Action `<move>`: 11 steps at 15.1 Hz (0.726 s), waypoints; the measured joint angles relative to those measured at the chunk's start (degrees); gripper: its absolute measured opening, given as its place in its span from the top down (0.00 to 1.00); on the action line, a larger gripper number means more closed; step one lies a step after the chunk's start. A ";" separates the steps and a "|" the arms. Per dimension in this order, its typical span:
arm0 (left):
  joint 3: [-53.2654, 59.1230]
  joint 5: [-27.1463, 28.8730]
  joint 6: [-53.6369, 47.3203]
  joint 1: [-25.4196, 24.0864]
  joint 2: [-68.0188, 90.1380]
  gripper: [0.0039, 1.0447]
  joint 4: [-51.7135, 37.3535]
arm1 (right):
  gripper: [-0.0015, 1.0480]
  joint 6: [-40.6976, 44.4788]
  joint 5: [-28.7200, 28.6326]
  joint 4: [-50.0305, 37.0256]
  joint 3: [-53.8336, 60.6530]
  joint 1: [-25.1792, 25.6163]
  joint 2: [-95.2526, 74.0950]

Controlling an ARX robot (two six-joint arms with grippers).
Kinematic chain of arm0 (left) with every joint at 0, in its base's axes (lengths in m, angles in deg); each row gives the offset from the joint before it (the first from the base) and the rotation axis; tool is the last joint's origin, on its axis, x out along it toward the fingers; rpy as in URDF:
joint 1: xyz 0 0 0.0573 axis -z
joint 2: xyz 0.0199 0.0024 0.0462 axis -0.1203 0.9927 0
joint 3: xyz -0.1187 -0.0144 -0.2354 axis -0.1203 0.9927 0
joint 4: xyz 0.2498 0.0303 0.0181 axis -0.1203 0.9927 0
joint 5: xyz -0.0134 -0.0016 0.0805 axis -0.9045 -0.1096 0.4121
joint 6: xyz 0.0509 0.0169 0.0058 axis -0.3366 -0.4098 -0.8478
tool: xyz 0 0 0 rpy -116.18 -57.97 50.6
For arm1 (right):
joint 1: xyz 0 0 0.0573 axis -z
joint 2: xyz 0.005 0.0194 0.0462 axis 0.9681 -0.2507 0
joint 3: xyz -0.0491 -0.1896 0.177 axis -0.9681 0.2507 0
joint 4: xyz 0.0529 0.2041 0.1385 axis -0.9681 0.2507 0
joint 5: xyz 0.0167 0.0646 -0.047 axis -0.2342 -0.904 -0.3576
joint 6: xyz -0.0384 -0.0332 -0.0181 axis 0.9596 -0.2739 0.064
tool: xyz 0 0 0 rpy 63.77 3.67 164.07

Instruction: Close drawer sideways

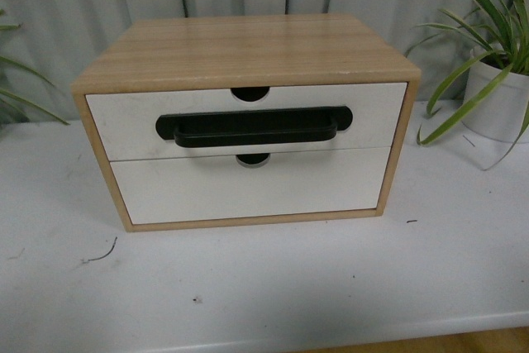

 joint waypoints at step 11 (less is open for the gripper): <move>2.75 9.88 4.37 10.40 -9.53 0.85 -2.82 | 0.86 -7.58 -24.61 -6.84 8.37 17.42 13.73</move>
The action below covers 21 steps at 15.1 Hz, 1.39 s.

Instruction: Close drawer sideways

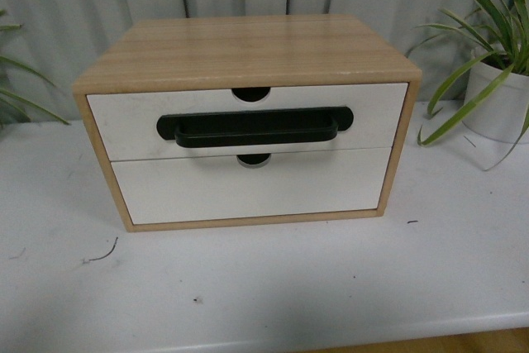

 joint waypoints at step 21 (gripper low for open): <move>0.00 -0.02 -0.17 0.17 0.00 0.29 -0.04 | 0.28 0.17 -0.92 16.66 -0.07 0.96 16.24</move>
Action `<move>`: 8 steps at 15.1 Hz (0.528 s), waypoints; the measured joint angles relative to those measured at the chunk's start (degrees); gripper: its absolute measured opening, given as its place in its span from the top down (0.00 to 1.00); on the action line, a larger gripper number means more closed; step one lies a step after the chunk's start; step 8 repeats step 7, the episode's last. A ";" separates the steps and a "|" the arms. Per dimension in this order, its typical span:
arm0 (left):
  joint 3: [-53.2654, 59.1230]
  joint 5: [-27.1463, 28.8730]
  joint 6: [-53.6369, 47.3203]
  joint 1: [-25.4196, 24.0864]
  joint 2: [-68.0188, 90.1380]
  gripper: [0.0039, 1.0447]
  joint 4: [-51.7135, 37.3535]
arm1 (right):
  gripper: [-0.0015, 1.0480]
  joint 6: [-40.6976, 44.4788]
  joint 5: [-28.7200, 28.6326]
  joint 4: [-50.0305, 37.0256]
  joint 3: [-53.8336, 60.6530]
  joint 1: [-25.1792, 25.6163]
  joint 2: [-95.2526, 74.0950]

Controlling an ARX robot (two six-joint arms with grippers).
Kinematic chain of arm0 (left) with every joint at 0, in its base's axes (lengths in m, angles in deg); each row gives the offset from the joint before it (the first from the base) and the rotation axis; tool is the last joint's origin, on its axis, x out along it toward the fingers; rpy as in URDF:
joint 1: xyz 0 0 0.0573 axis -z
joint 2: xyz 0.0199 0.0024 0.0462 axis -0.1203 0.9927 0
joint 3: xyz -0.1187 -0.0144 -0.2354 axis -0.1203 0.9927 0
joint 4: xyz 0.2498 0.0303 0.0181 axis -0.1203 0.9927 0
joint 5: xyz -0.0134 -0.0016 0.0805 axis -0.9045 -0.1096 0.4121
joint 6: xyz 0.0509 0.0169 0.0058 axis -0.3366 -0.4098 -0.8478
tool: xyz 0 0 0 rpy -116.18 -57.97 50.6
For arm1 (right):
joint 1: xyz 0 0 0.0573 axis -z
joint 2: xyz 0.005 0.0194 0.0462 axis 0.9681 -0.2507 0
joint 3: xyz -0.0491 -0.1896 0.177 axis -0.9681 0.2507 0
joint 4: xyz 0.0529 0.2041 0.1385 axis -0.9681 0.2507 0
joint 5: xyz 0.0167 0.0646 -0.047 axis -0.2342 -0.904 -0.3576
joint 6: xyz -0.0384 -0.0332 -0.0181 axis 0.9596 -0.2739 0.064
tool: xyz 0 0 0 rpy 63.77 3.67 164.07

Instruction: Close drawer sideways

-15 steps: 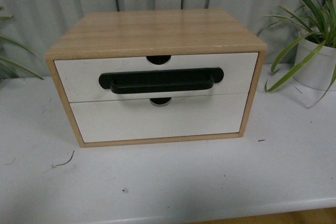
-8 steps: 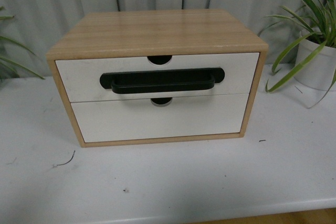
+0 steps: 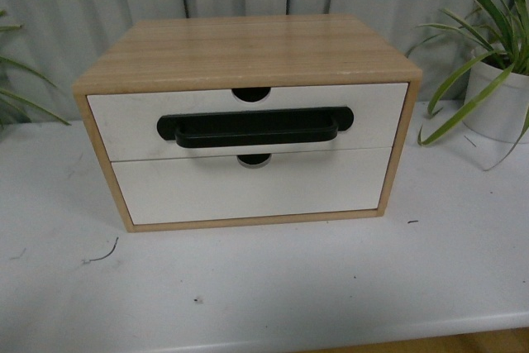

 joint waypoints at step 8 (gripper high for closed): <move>0.00 0.00 -0.04 0.00 0.00 0.06 0.00 | 0.06 0.00 -0.02 0.00 0.00 0.00 0.00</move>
